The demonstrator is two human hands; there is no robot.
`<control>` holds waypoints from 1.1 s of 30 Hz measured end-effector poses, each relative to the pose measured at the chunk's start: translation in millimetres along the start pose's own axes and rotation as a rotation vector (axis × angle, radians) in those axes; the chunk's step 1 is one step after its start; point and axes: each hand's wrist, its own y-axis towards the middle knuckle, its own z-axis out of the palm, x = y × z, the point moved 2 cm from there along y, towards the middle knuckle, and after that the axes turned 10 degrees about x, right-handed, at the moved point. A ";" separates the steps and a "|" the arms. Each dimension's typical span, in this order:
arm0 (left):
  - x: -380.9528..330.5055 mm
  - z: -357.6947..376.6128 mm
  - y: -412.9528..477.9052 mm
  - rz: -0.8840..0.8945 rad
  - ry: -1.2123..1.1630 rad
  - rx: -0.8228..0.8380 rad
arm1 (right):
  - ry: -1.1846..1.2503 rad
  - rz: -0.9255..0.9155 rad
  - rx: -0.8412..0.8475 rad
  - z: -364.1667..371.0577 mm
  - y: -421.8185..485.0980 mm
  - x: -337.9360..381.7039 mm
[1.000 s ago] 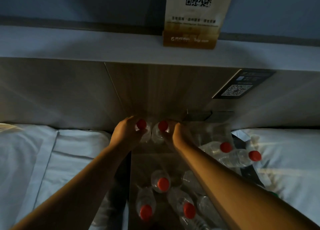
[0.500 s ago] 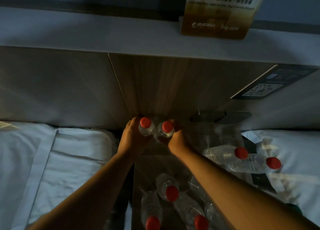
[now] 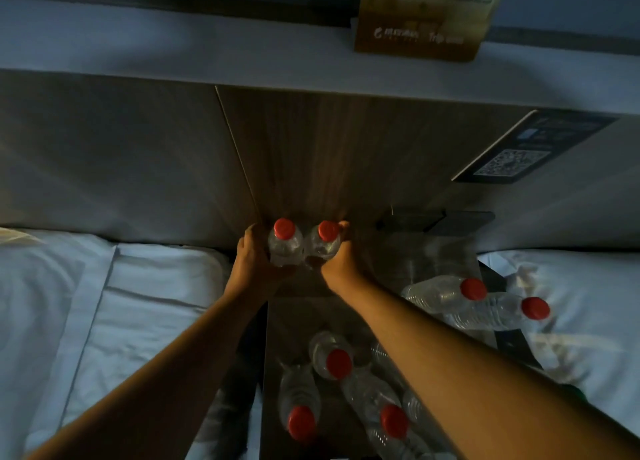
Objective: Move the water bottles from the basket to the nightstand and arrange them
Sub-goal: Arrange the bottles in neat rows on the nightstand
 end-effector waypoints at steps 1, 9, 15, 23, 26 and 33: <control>4.8 -0.2 -4.8 -0.035 0.019 0.000 | -0.020 -0.027 0.007 -4.2 -4.9 0.8; -54.4 3.8 -126.3 0.049 -0.126 0.077 | -0.306 -0.227 0.087 -83.8 -99.7 -17.3; -72.7 33.7 -172.6 0.102 -0.075 0.192 | -0.545 -0.369 0.015 -117.0 -170.3 -55.6; -73.3 35.2 -175.4 0.133 0.100 0.207 | -0.790 -0.182 0.180 -112.6 -183.2 -86.9; -69.2 37.6 -169.3 0.117 0.160 0.231 | -0.807 -0.145 0.168 -109.4 -178.8 -92.3; -66.9 43.0 -154.5 0.047 0.142 0.309 | -0.833 -0.101 0.090 -107.1 -161.3 -90.7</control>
